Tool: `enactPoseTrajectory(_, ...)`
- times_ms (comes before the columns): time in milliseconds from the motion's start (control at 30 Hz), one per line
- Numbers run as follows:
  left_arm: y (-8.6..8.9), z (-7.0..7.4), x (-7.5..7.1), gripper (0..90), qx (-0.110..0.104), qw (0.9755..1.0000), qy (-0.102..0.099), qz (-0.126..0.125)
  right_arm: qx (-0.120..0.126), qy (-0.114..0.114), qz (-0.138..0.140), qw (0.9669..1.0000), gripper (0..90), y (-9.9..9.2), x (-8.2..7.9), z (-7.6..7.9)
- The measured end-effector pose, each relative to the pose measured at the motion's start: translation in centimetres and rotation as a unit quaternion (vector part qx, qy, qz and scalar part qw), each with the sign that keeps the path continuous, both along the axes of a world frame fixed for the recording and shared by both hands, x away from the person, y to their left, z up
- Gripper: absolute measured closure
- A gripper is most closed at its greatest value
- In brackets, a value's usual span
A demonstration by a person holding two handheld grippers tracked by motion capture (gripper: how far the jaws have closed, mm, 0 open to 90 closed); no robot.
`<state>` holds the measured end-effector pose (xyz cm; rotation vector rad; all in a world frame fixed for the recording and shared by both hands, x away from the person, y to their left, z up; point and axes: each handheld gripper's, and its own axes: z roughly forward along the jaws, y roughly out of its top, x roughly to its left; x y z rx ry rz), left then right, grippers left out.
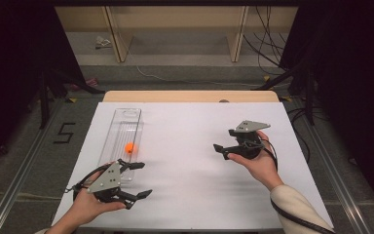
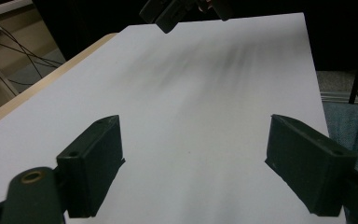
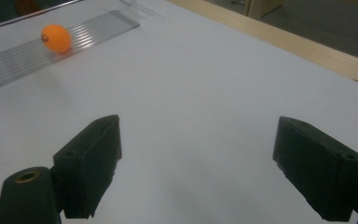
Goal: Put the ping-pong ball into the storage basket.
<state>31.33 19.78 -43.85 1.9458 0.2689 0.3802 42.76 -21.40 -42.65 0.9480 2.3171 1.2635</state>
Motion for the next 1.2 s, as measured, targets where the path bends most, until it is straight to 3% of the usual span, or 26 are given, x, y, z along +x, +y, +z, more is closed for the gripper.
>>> enactPoseTrajectory(600,0.1,0.0,0.0,18.0,-0.001,1.0000,-0.001,0.003,0.008,-0.003,-0.021,0.9997,16.2,-2.7,-2.0,0.3)
enactPoseTrajectory(1200,0.1,0.0,0.0,17.9,-0.002,1.0000,-0.001,0.003,0.014,0.000,-0.030,0.9995,16.2,-4.2,-4.0,-0.1)
